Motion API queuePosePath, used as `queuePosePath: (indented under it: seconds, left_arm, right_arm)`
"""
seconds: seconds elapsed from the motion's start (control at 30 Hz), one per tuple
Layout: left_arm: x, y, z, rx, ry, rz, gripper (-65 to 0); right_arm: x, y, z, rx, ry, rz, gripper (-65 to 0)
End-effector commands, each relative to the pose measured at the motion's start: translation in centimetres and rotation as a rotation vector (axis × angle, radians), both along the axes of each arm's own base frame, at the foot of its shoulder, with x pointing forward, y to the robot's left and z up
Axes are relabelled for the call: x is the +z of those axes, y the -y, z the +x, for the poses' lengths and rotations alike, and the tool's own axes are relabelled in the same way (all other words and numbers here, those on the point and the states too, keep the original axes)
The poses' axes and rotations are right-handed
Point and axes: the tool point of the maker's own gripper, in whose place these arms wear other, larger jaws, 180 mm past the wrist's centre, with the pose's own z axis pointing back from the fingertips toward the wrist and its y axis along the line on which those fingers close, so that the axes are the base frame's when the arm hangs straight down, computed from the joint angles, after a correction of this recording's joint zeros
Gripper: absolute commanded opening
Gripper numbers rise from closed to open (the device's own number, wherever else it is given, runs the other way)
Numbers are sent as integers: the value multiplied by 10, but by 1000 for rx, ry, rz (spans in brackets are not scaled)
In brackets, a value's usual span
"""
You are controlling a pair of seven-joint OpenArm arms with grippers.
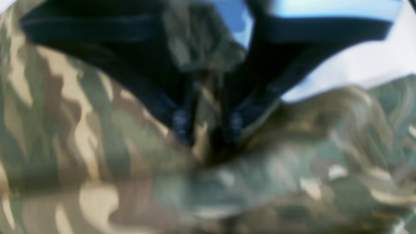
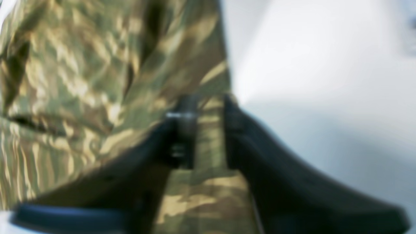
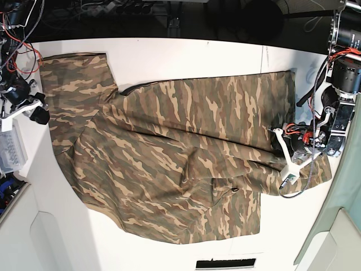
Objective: Layout the t-shirt on the table in an organized manner, then fold the t-shirt properly
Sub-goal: 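Grasp the shirt edge with the left gripper and drag it outward, then regrasp the shirt corners with both grippers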
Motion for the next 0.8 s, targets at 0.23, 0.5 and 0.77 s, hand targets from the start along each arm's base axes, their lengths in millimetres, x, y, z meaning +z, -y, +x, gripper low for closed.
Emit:
queuePosePath:
  seconds: [0.23,0.5,0.77]
  left_arm:
    - [56,-45,12,94,76,-80,-432]
    - [39,-46,-44,172,-3,-248,-421]
    - [28,-19,-94,67,-36,-240,-421]
  right_arm:
    - [27,67,-12,-89,0,-96,-303]
    - [9,67,-46,-57,-108,-79,-303]
    - [11,60,-44,-57,-86,-34,-303]
